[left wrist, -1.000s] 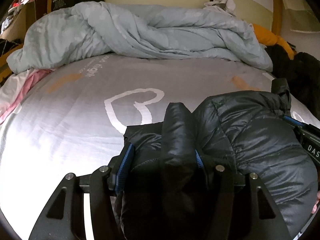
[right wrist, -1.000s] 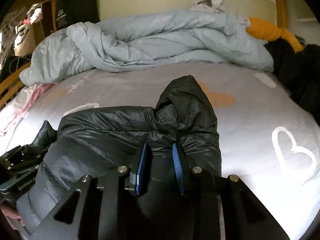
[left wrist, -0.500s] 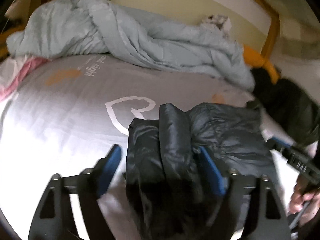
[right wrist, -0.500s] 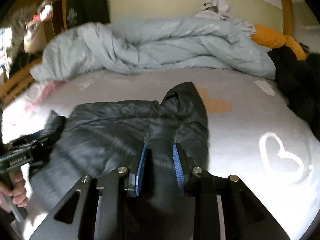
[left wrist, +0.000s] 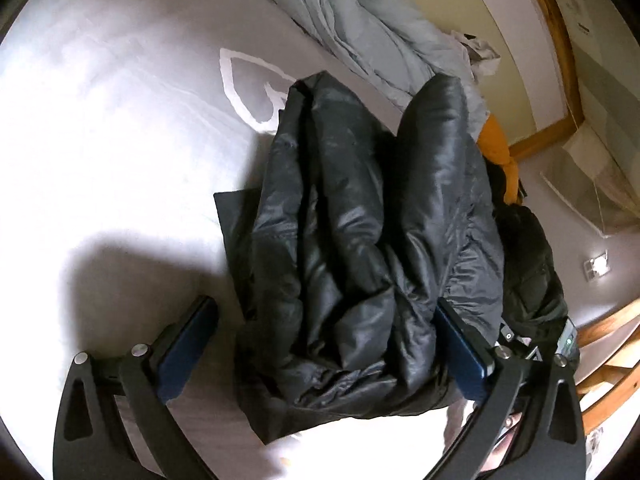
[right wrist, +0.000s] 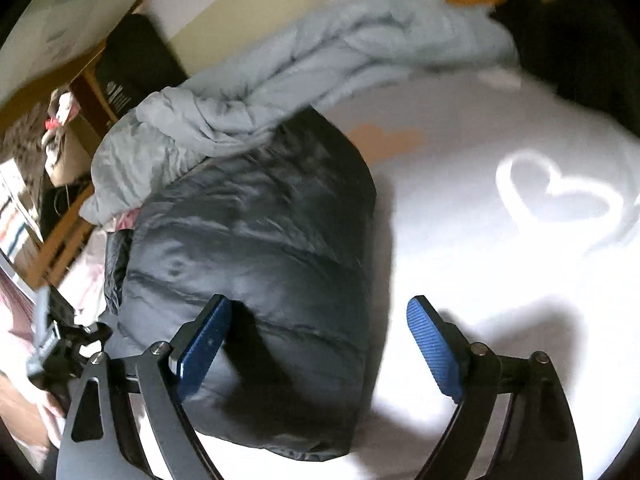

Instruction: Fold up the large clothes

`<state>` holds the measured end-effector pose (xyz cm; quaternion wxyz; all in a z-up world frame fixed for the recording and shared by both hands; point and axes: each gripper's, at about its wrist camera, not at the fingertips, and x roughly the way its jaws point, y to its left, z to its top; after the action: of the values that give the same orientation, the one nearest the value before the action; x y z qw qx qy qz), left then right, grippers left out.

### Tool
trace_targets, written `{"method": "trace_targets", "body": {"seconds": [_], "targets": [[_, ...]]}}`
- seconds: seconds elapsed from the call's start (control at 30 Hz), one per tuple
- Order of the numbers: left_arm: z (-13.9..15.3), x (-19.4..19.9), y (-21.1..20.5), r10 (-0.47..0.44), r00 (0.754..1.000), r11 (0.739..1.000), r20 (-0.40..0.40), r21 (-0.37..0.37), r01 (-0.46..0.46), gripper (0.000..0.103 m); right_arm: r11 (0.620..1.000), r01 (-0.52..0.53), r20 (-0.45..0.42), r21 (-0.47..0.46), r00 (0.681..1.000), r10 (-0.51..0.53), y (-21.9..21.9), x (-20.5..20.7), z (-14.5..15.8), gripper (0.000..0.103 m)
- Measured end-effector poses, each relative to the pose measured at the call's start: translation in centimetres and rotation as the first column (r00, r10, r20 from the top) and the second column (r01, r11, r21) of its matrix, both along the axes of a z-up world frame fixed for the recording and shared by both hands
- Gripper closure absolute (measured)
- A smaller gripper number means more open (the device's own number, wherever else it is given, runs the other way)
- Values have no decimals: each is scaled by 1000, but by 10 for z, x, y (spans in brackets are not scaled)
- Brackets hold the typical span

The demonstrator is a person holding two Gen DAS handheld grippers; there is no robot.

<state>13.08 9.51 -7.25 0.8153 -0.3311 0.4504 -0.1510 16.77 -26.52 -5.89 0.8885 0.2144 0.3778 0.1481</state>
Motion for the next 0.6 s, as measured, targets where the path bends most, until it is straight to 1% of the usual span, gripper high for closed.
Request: {"method": "trace_targets", "body": {"seconds": [0.03,0.13,0.2,0.23,0.27,0.3,0.33,0.37,0.4,0.43,0.5,0.6], "targets": [[0,-1,-3,-8,1000,1000,7,9,8,0,999,-25,-15,49,1000,25,-1,3,-7,12],[-2,-1,-7,-23,999,1000,22,10,23,0,988,-73,-42,136,996,79,0,10,-20,12],[-1,-1,-8,-28,999,1000,33,10,27,0,981,-90,-49,171,994,99,3,14,-26,12],[0,-1,-9,-35,999,999,40,7,35,9,979,-103,-45,178,993,113,5,14,-28,12],[0,0,-11,-47,998,999,49,-15,48,16,980,-105,-28,169,993,111,8,12,-28,21],[0,0,-10,-58,997,997,51,-42,60,23,982,-105,-11,155,994,108,10,10,-26,33],[2,0,-13,-53,997,998,56,-31,55,28,990,-100,17,104,995,99,14,6,-21,37],[6,-2,-15,-55,996,998,77,-4,55,32,993,-100,36,67,995,98,19,3,-17,45],[11,-3,-18,-59,993,998,101,19,58,40,995,-99,58,30,994,97,22,-1,-11,51],[18,-5,-21,-63,990,997,127,46,58,47,995,-97,74,7,993,96,24,-5,-4,52],[32,-7,-27,-79,981,994,176,82,66,54,995,-94,93,-25,991,96,27,-10,9,54],[52,-7,-41,-119,965,989,232,114,95,57,994,-71,133,-78,988,81,19,-23,30,55]]}}
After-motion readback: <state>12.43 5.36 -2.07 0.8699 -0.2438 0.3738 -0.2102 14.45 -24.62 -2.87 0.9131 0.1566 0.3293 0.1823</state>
